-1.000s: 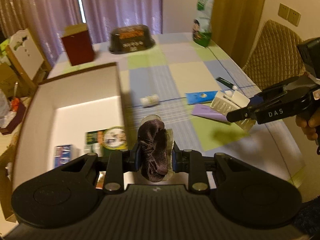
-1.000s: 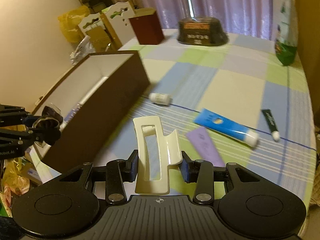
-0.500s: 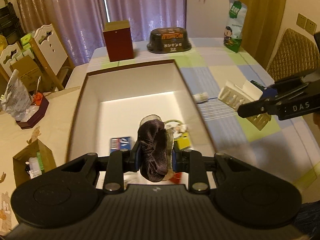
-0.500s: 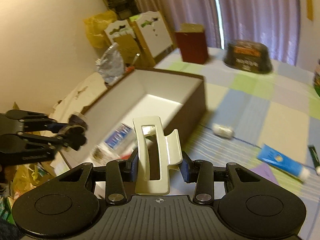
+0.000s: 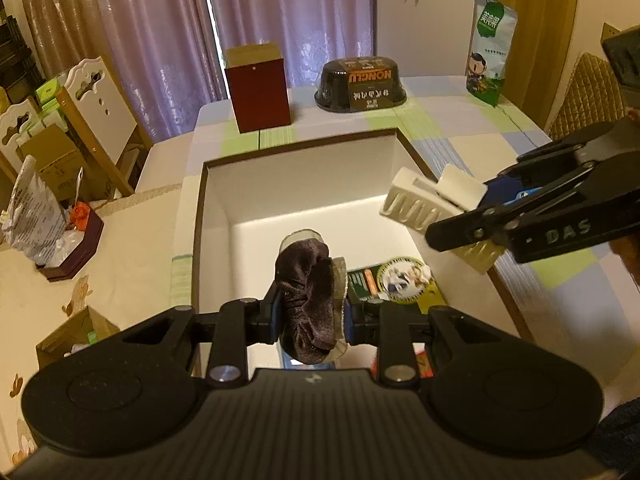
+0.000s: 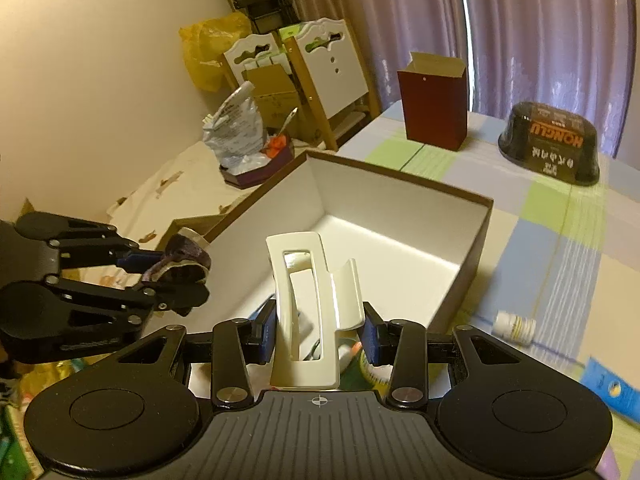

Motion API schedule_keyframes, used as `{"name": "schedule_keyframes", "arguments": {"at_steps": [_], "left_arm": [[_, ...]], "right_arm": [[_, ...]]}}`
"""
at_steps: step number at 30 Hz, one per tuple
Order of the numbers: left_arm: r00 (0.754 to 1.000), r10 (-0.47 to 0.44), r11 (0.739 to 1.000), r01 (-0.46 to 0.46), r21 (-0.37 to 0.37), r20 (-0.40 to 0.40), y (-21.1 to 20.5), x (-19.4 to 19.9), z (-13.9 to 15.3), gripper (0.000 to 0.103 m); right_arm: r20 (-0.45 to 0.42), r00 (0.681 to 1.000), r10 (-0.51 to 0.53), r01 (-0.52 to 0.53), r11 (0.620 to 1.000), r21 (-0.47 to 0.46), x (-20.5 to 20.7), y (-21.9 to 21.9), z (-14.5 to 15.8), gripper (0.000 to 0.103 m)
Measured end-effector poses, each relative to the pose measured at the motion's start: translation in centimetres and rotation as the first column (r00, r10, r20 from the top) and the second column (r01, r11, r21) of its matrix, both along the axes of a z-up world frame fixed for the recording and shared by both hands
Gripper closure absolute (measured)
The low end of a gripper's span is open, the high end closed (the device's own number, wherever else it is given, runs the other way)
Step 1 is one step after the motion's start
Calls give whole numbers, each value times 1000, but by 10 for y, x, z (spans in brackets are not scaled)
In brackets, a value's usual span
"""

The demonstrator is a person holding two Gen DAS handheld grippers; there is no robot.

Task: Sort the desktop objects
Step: 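Carry the scrunchie and claw clip over the box and lower them inside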

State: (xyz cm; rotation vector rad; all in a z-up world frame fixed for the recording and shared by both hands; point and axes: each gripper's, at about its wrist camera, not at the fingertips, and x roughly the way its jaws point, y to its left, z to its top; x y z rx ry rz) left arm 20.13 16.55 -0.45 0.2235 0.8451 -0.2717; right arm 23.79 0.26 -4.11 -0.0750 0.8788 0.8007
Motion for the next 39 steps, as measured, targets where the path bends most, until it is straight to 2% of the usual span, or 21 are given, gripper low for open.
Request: {"name": "schedule_keyframes", "arguments": {"at_steps": [12,17,25,39], "left_arm": [[997,-63,998,63,0,-40,2,63,-23,79],[992,-89,995,92,28,-83,-3,87,-43,79],[984,-77,994,88,57,-163,-5,125,-74,79],[976,-67,995,81,60,-205,-3,142,-87,79]], "right_arm": [[4,1000,-19,19,993,-113,46,28,-30,62],[4,1000,-25,25,986,-165,60,33,-42,62],[-7,1000,-30,28,975,-220,81,40,-59,62],[56,997,61,-43,959,-279,92,52,-65,62]]}}
